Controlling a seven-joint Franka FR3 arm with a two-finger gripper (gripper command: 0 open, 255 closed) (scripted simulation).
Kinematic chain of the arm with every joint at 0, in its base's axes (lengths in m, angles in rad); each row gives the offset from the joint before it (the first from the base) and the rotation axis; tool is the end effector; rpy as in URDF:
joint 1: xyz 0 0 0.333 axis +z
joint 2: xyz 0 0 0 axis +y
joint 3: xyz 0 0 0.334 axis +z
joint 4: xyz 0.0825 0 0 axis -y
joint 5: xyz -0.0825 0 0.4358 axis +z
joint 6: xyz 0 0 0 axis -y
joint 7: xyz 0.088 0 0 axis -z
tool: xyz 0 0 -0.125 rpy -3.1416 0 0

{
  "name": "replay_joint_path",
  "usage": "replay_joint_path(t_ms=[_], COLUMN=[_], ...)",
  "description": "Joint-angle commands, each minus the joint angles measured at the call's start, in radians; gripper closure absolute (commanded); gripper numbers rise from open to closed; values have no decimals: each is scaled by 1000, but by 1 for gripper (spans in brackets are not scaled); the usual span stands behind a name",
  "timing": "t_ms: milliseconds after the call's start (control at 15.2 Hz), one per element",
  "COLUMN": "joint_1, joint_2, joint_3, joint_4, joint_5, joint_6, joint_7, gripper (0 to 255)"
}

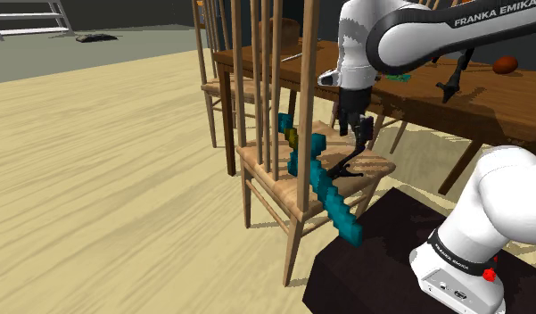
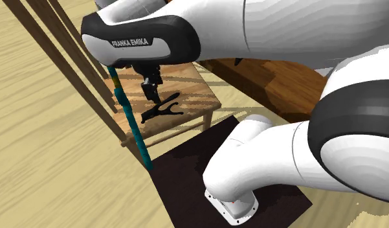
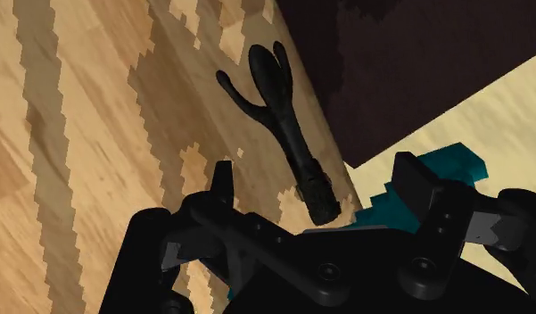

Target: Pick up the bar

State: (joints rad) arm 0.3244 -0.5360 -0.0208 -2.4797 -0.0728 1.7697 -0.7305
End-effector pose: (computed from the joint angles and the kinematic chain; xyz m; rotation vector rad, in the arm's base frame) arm 0.3854 0.1127 0.4421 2.6821 1.5689 -0.2843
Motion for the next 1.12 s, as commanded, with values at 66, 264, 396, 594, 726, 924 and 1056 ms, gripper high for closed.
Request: replay_joint_path(t_ms=[66, 264, 396, 594, 726, 924, 1056], joint_1=[69, 85, 85, 84, 83, 84, 84], joint_2=[54, 73, 85, 105, 110, 109, 109], joint_3=[22, 27, 27, 27, 27, 27, 27], joint_4=[-44, -80, -98, -124, -129, -128, -128], joint_5=[-36, -48, -50, -53, -53, -53, -53], joint_6=[86, 139, 169, 216, 224, 223, 223], joint_7=[-150, -183, -180, -174, -173, -173, -173], gripper=[0, 0, 0, 0, 0, 255, 255])
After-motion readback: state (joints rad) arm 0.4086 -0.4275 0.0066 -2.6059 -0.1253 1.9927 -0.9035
